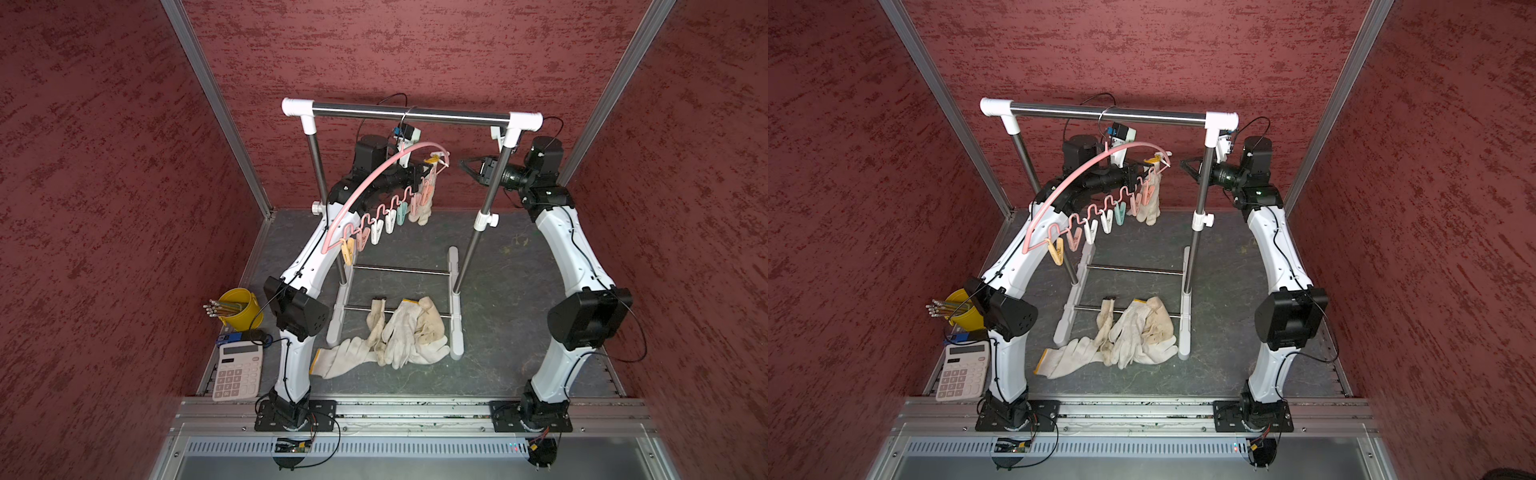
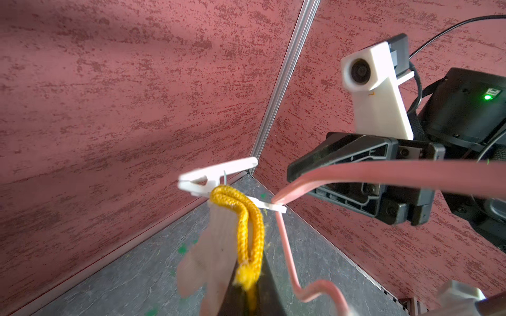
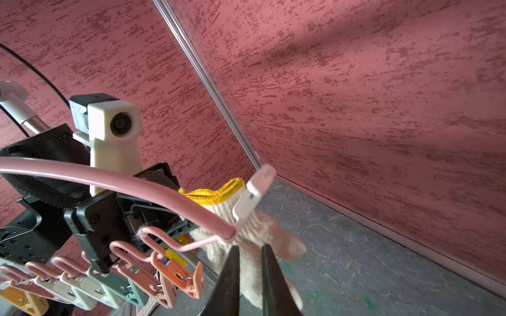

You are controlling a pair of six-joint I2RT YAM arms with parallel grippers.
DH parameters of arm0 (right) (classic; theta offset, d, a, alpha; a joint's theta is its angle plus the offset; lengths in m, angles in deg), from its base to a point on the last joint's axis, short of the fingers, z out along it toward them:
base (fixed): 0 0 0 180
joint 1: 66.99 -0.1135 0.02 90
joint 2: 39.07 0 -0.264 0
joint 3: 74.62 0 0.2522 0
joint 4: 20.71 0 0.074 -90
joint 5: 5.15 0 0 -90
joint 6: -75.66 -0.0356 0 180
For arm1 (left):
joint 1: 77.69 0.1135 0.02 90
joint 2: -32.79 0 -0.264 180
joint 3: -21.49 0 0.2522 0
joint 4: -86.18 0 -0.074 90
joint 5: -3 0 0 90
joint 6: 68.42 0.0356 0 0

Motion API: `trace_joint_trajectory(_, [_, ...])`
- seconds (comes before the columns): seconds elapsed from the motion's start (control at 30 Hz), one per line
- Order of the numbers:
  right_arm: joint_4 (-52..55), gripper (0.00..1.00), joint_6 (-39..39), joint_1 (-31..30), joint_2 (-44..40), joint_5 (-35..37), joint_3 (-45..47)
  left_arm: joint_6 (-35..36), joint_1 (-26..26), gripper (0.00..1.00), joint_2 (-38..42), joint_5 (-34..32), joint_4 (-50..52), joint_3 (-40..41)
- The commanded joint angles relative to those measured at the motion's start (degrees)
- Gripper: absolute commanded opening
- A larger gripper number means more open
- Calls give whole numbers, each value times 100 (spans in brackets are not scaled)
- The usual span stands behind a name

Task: Clip the gloves onto a hanger to dry
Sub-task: Open the clamp at the hanger.

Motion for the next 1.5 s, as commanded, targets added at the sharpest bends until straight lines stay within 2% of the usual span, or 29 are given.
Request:
trace_joint_trajectory(0.0, [-41, 20, 89, 15, -46, 159, -117, 213, 60, 0, -331, -215, 829, 517])
trace_joint_trajectory(0.2, [90, 48, 251, 16, -42, 335, -98, -16, 54, 0, -270, -164, 632, 488])
trace_joint_trajectory(0.33, [173, 60, 420, 15, -29, 278, -39, -202, 57, 0, -263, -435, 574, 416])
trace_joint_trajectory(0.47, [118, 68, 561, 6, -56, 142, 111, -338, 44, 0, -309, -507, 481, 313])
trace_joint_trajectory(0.9, [-101, 72, 806, -97, 283, -488, 201, -553, -18, 0, -544, -444, 496, -111])
trace_joint_trajectory(1.47, [-74, 72, 832, -345, 709, -431, -235, -616, -113, 0, -687, -451, 580, -345])
